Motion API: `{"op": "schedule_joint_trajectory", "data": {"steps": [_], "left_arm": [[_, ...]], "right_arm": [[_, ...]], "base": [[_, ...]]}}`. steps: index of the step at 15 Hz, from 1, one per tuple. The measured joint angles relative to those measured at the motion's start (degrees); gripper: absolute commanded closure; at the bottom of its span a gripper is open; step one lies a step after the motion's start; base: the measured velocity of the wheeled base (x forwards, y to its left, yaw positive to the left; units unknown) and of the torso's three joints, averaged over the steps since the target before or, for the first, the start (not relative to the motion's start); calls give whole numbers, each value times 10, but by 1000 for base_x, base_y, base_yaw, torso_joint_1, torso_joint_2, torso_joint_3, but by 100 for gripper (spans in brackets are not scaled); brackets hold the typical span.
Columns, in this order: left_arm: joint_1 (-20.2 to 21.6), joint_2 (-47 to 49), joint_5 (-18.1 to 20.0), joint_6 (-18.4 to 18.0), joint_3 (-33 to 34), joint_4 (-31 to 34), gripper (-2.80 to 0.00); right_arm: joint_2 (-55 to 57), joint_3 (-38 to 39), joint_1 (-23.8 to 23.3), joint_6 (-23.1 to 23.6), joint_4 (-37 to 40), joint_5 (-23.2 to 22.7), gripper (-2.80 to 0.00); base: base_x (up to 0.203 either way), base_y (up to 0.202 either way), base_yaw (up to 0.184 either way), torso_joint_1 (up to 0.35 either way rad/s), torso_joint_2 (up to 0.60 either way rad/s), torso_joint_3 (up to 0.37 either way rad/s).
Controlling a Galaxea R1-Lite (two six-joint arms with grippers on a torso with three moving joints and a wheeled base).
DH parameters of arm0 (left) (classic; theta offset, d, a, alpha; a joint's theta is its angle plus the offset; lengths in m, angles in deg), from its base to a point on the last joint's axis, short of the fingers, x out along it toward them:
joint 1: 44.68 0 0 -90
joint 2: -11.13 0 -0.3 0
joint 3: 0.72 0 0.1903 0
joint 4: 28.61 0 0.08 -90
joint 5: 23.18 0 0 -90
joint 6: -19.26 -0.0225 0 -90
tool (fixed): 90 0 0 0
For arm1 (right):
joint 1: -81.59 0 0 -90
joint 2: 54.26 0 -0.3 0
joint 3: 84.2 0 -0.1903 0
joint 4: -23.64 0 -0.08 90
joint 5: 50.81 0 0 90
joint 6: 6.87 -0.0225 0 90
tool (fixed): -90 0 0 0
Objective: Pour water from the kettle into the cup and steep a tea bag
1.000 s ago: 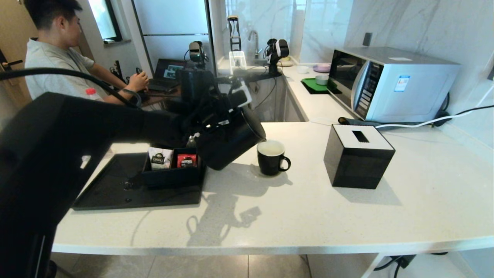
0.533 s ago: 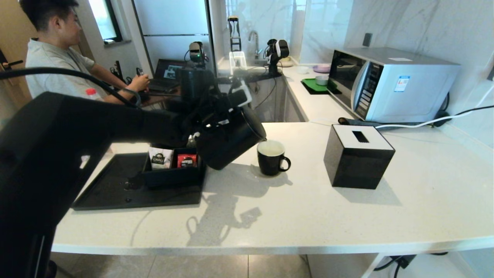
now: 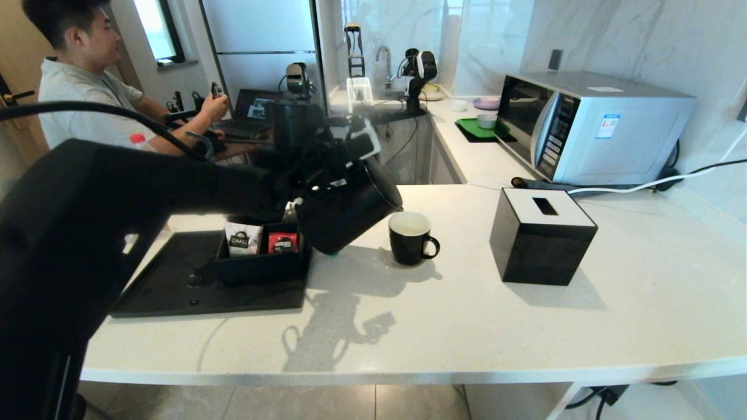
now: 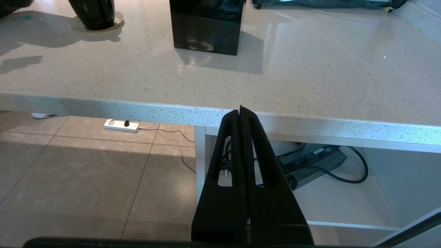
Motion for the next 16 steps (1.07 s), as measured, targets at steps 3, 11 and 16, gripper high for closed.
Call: {"op": "schedule_joint_trajectory", "data": {"steps": [3, 11, 16], "left_arm": [[-1, 1, 0, 0, -1, 1, 0], [-3, 1, 1, -13, -1, 1, 0], [-4, 1, 1, -19, -1, 0, 0]], "right_arm": [[0, 0, 0, 0, -1, 0, 0], [0, 0, 0, 0, -2, 0, 0], [0, 0, 0, 0, -2, 0, 0]], "base": [[0, 0, 0, 0, 0, 0], [0, 0, 0, 0, 0, 0], [0, 0, 0, 0, 0, 0]]}}
